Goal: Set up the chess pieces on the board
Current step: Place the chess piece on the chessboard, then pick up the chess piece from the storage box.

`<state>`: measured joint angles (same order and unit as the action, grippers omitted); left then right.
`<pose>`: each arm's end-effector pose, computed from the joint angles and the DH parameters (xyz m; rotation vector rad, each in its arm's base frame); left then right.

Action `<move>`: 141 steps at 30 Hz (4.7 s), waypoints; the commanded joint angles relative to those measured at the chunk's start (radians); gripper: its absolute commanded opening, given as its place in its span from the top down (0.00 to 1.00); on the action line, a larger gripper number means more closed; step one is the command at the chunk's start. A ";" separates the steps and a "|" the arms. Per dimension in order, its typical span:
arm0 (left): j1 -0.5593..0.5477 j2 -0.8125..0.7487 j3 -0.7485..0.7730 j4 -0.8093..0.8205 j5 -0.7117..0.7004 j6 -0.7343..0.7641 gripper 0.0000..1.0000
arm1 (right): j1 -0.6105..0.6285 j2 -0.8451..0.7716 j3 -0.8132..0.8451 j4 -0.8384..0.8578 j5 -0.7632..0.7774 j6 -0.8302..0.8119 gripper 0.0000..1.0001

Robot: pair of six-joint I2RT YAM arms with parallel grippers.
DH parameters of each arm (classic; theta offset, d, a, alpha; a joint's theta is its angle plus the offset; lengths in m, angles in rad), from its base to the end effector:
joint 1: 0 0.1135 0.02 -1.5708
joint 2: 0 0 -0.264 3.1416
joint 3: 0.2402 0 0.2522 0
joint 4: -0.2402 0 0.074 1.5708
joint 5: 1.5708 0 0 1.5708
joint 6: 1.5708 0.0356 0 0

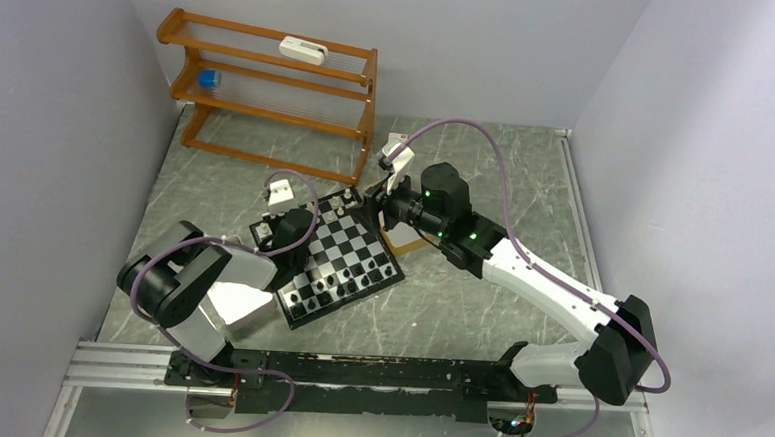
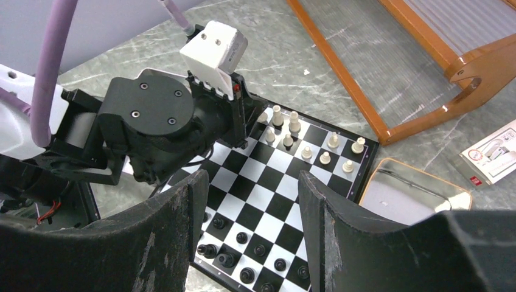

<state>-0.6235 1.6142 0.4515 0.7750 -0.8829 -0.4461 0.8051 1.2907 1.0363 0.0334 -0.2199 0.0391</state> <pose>0.2378 -0.1372 0.1397 -0.3937 1.7714 0.1110 0.2060 0.2255 0.3398 -0.8436 1.6562 0.7935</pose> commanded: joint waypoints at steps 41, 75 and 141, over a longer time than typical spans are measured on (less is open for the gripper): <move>0.005 0.038 0.108 -0.202 -0.128 -0.145 0.78 | -0.003 -0.057 -0.017 0.024 0.012 -0.021 0.40; 0.036 -0.047 0.038 -0.122 0.058 -0.037 0.66 | -0.002 -0.059 -0.015 0.022 0.002 -0.021 0.39; 0.376 -0.726 0.252 -1.610 0.261 -0.869 0.63 | -0.001 -0.071 -0.018 0.034 -0.013 -0.015 0.39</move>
<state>-0.2878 0.8841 0.6735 -0.5629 -0.6918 -1.1507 0.8051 1.2461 1.0199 0.0406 -0.2291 0.0219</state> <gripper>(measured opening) 0.326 0.607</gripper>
